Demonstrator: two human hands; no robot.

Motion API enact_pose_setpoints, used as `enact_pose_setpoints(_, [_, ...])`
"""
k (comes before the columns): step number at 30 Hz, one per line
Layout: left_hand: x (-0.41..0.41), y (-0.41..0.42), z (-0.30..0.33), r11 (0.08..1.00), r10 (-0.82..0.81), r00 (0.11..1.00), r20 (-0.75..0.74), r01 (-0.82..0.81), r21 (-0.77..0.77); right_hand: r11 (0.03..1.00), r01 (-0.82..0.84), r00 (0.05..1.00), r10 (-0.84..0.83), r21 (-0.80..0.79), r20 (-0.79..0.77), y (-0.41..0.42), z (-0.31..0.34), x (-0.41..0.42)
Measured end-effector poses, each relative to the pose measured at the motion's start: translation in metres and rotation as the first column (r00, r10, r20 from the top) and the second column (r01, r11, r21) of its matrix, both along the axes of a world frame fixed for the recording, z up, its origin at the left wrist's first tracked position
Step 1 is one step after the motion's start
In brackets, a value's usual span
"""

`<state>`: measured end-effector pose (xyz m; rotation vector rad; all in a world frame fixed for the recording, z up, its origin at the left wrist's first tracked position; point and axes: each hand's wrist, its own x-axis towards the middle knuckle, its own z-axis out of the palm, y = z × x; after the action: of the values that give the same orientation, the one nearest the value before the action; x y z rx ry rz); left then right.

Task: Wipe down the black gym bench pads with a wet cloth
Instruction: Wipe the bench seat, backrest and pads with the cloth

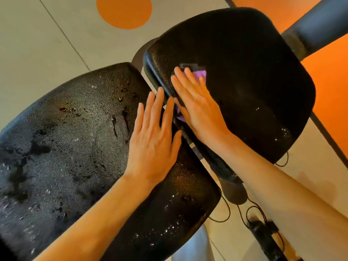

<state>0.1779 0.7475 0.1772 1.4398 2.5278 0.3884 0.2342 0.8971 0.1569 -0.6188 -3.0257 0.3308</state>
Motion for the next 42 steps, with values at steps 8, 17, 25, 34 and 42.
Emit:
enact_pose_setpoints(8, [0.062, -0.036, -0.005, 0.999, 0.001, 0.996, 0.084, 0.002, -0.038, 0.996, 0.024, 0.989, -0.036, 0.092, 0.140, -0.039, 0.019, 0.122])
enact_pose_setpoints(17, [0.065, -0.036, -0.011, 0.996, -0.019, 0.999, 0.042, 0.022, -0.081, 0.985, 0.024, 0.985, -0.052, 0.174, 0.162, -0.041, 0.014, 0.123])
enact_pose_setpoints(25, [0.066, -0.038, -0.014, 0.995, -0.016, 1.000, 0.021, 0.018, -0.094, 0.992, 0.123, 0.989, -0.123, -0.007, 0.078, -0.023, 0.016, 0.080])
enact_pose_setpoints(34, [0.065, -0.038, -0.013, 0.992, -0.023, 0.999, 0.023, 0.026, -0.122, 0.995, 0.055, 0.990, -0.064, 0.078, 0.126, -0.029, 0.013, 0.133])
enact_pose_setpoints(42, [0.067, -0.036, -0.011, 0.995, 0.008, 0.997, 0.080, 0.000, -0.102, 0.997, 0.050, 0.994, -0.055, 0.050, 0.096, -0.029, 0.015, 0.165])
